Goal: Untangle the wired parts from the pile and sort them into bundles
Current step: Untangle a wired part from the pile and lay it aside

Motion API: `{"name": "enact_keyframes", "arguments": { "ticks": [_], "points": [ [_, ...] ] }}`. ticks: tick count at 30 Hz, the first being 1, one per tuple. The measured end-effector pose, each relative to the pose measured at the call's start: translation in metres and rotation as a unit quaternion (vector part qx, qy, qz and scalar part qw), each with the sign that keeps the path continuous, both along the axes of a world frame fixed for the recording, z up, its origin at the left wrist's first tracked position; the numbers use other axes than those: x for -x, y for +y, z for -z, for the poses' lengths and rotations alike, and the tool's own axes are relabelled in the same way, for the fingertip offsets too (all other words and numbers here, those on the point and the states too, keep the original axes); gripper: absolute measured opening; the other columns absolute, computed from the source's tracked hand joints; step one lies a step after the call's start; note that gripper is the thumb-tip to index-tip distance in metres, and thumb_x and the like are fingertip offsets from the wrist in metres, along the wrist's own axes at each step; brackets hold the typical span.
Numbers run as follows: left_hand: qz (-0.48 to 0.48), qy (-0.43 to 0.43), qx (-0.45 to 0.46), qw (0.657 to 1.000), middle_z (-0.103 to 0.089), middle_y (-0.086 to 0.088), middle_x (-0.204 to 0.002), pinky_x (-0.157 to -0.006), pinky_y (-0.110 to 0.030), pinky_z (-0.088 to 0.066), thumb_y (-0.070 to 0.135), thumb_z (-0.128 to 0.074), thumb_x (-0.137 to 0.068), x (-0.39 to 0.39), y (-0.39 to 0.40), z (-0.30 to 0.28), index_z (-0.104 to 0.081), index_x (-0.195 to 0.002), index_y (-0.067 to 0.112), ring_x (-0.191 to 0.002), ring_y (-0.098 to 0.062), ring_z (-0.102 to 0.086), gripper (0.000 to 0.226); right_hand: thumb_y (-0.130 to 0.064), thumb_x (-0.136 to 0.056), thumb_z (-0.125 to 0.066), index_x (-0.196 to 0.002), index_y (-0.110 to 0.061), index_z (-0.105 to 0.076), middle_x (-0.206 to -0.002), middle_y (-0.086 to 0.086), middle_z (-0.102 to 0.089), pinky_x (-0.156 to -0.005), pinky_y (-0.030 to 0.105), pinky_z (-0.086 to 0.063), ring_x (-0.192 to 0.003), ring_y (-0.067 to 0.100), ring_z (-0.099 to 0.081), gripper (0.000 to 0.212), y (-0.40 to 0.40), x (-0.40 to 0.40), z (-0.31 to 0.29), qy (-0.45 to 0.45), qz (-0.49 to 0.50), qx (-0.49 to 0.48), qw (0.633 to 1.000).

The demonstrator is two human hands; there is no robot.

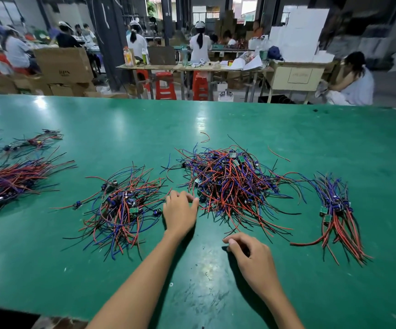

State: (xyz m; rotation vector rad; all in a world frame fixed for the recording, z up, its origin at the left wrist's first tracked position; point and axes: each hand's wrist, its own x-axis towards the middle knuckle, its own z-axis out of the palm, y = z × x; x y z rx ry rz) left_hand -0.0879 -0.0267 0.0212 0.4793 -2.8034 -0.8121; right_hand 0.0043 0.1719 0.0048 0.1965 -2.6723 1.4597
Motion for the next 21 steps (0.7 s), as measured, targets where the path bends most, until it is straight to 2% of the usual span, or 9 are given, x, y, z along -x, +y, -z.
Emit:
{"name": "enact_keyframes", "arguments": {
  "ticks": [3, 6, 7, 9, 11, 13, 16, 18, 21],
  "points": [
    [-0.040, 0.008, -0.029, 0.999, -0.063, -0.004, -0.113, -0.099, -0.039, -0.036, 0.045, -0.057, -0.097, 0.001, 0.002, 0.002, -0.071, -0.089, 0.030, -0.114, -0.026, -0.050, 0.022, -0.027, -0.096, -0.064, -0.085, -0.040, -0.073, -0.090, -0.029, -0.070, -0.080, 0.013, -0.045, -0.093, -0.007, -0.062, 0.019, 0.000, -0.001, -0.001, 0.003, 0.002, -0.004, 1.000],
    [-0.038, 0.008, -0.039, 0.998, -0.066, 0.004, -0.103, -0.098, -0.039, -0.040, 0.038, -0.058, -0.095, -0.002, 0.001, -0.003, -0.068, -0.066, 0.031, -0.108, -0.028, -0.052, 0.031, -0.026, -0.096, -0.064, -0.084, -0.041, -0.072, -0.093, -0.034, -0.068, -0.080, 0.010, -0.043, -0.094, -0.007, -0.062, 0.021, -0.001, -0.002, -0.002, 0.012, 0.002, -0.004, 1.000],
    [-0.036, 0.004, -0.060, 0.998, -0.065, 0.007, -0.094, -0.098, -0.038, -0.042, 0.036, -0.058, -0.094, -0.004, -0.001, -0.004, -0.062, -0.057, 0.028, -0.100, -0.026, -0.055, 0.038, -0.025, -0.096, -0.064, -0.084, -0.041, -0.072, -0.095, -0.037, -0.067, -0.080, 0.009, -0.042, -0.095, -0.007, -0.062, 0.021, -0.001, -0.002, -0.002, 0.015, 0.001, -0.005, 1.000],
    [-0.034, 0.005, -0.153, 0.988, -0.053, 0.010, -0.060, -0.084, -0.034, -0.044, 0.035, -0.055, -0.095, -0.009, -0.003, -0.008, -0.041, -0.048, 0.021, -0.067, -0.020, -0.051, 0.051, -0.025, -0.096, -0.064, -0.085, -0.040, -0.072, -0.096, -0.038, -0.066, -0.081, 0.009, -0.042, -0.096, -0.007, -0.061, 0.021, -0.001, -0.002, -0.003, 0.016, 0.000, -0.006, 1.000],
    [-0.012, 0.017, -0.267, 0.963, -0.036, 0.004, -0.052, -0.065, -0.032, -0.033, 0.034, -0.054, -0.097, -0.020, -0.003, -0.014, -0.037, -0.055, 0.022, -0.055, -0.017, -0.041, 0.048, -0.026, -0.096, -0.064, -0.085, -0.040, -0.073, -0.095, -0.039, -0.065, -0.081, 0.008, -0.041, -0.096, -0.008, -0.060, 0.020, -0.001, -0.003, -0.003, 0.017, 0.001, -0.009, 1.000],
    [0.017, 0.038, -0.324, 0.945, -0.048, -0.005, -0.062, -0.059, -0.029, -0.034, 0.029, -0.055, -0.097, -0.034, 0.000, -0.020, -0.049, -0.067, 0.014, -0.061, -0.018, -0.053, 0.035, -0.025, -0.097, -0.064, -0.085, -0.040, -0.073, -0.094, -0.039, -0.066, -0.079, 0.005, -0.039, -0.095, -0.009, -0.060, 0.021, -0.001, -0.003, -0.002, 0.016, 0.001, -0.007, 1.000],
    [0.096, 0.096, -0.331, 0.934, -0.070, -0.005, -0.079, -0.062, -0.034, -0.049, 0.018, -0.060, -0.096, -0.062, 0.009, -0.028, -0.060, -0.083, 0.015, -0.066, -0.017, -0.060, 0.014, -0.026, -0.100, -0.060, -0.089, -0.036, -0.075, -0.084, -0.025, -0.071, -0.078, 0.015, -0.045, -0.087, -0.004, -0.065, 0.021, -0.001, -0.001, -0.001, -0.001, 0.003, 0.029, 1.000],
    [0.180, 0.108, -0.335, 0.919, -0.073, -0.006, -0.079, -0.068, -0.039, -0.053, 0.013, -0.060, -0.098, -0.079, 0.016, -0.031, -0.056, -0.087, 0.016, -0.066, -0.017, -0.061, 0.012, -0.030, -0.105, -0.052, -0.092, -0.034, -0.076, -0.078, -0.015, -0.073, -0.074, 0.023, -0.047, -0.079, -0.001, -0.066, 0.027, 0.000, 0.000, 0.000, -0.016, 0.001, 0.067, 0.998],
    [0.267, 0.082, -0.326, 0.903, -0.072, -0.006, -0.072, -0.063, -0.041, -0.051, 0.022, -0.061, -0.098, -0.101, 0.026, -0.031, -0.055, -0.089, 0.023, -0.060, -0.016, -0.057, 0.010, -0.040, -0.108, -0.038, -0.096, -0.031, -0.078, -0.080, -0.007, -0.075, -0.074, 0.023, -0.049, -0.073, 0.005, -0.065, 0.043, 0.000, 0.000, -0.001, -0.046, -0.005, 0.145, 0.988]
  ]
}}
